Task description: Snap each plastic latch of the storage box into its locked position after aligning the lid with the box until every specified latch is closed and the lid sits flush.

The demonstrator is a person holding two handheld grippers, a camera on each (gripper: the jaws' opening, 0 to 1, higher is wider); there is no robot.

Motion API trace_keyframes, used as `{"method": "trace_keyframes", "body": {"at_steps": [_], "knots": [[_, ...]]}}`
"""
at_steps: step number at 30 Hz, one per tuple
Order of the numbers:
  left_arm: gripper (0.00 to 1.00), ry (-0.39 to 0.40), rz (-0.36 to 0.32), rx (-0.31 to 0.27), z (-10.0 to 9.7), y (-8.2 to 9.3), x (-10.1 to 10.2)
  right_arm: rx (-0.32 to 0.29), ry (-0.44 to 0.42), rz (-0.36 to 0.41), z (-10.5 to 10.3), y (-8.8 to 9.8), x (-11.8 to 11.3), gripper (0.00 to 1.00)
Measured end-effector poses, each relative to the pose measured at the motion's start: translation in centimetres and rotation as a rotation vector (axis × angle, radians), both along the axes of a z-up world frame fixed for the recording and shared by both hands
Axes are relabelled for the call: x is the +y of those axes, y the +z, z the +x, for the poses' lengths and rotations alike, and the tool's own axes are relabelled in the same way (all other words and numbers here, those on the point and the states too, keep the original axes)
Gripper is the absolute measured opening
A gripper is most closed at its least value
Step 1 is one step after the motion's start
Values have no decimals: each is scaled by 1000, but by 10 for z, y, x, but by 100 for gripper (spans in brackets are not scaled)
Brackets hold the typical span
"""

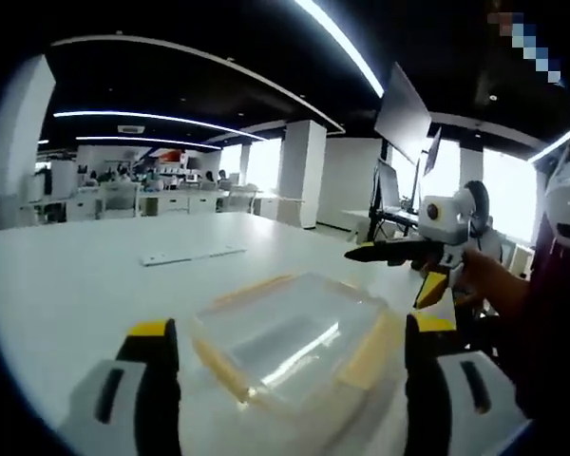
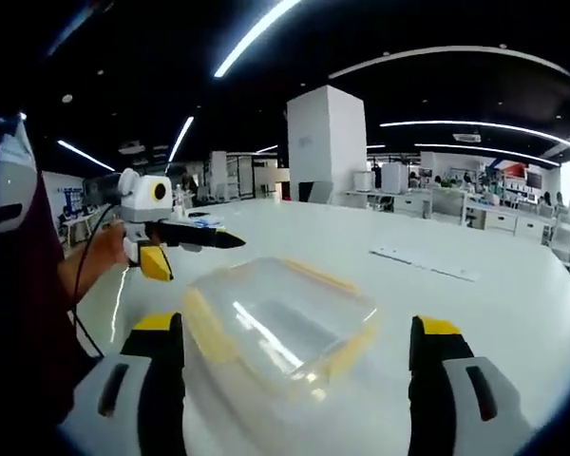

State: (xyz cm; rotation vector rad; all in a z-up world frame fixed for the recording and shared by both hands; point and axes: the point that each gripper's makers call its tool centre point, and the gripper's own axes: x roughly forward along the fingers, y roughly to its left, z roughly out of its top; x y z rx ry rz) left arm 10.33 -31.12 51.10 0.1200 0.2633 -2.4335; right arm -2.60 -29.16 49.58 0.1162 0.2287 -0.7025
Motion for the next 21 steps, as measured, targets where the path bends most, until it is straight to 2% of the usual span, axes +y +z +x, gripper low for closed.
{"method": "trace_keyframes", "body": {"at_steps": [5,11,19,21], "knots": [[100,28,-32,14,0,6,-9,24,-19,-29,1,-6,5,100],[100,19,-63,-38,-8,-1,-12,39,-45,-41,8,-15,8,100],[97,23,-74,-75,-10,-7,-15,-37,-101,-29,10,-8,-1,100],[97,27,-74,-72,-9,-7,-15,-35,-112,-16,10,-11,-4,100]]}}
